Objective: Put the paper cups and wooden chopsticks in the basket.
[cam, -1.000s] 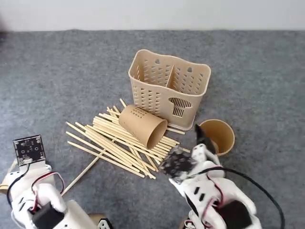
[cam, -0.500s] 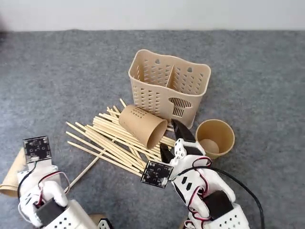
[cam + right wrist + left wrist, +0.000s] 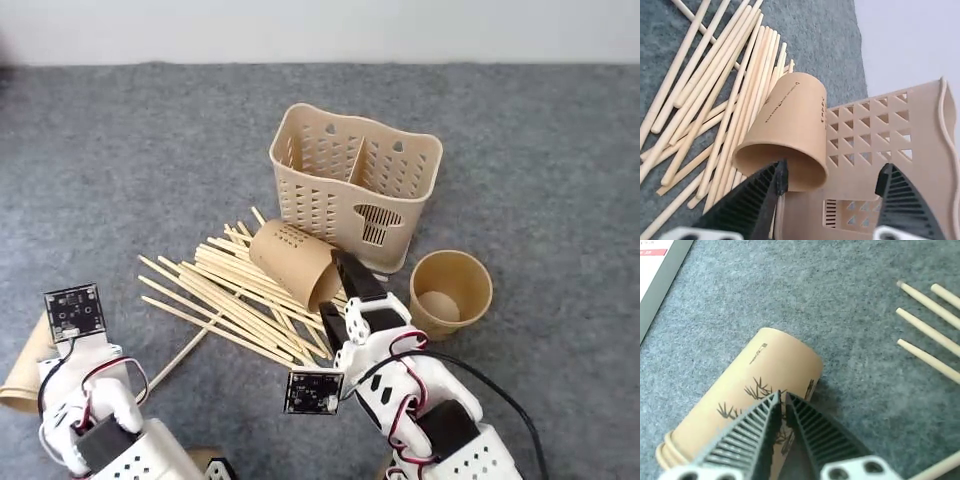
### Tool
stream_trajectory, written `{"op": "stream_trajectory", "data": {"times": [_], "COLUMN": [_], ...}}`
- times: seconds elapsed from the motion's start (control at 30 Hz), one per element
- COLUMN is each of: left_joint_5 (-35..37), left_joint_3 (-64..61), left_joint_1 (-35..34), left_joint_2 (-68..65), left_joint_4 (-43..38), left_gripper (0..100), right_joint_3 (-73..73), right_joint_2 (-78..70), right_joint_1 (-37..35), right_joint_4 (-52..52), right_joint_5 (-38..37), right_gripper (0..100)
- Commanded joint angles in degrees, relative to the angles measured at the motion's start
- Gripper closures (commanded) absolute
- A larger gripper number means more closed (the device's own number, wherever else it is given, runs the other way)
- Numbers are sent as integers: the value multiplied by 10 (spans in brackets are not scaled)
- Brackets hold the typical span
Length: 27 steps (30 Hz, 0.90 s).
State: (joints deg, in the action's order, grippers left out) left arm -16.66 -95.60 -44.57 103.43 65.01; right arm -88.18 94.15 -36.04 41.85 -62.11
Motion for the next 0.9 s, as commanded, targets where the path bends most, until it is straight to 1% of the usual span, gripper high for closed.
{"op": "stream_trajectory", "data": {"times": [0.0,0.13,0.23,0.3,0.4,0.5,0.6,0.7,0.87], "left_joint_5": [4,4,4,4,4,4,4,4,4], "left_joint_3": [2,2,2,2,2,2,2,2,2], "left_joint_1": [1,1,1,1,1,1,1,1,1], "left_joint_2": [9,9,9,9,9,9,9,9,9], "left_joint_4": [-9,-9,-9,-9,-9,-9,-8,-8,-8], "left_gripper": [977,977,977,977,977,977,977,977,977], "right_joint_3": [6,24,62,105,188,245,258,255,255], "right_joint_2": [10,9,-20,-62,-147,-239,-309,-360,-444], "right_joint_1": [-5,-5,-2,-1,4,5,5,6,11], "right_joint_4": [-14,-7,20,50,95,109,98,53,2], "right_joint_5": [-8,-8,-6,-4,32,35,7,-32,-65], "right_gripper": [706,707,707,707,707,707,707,706,706]}}
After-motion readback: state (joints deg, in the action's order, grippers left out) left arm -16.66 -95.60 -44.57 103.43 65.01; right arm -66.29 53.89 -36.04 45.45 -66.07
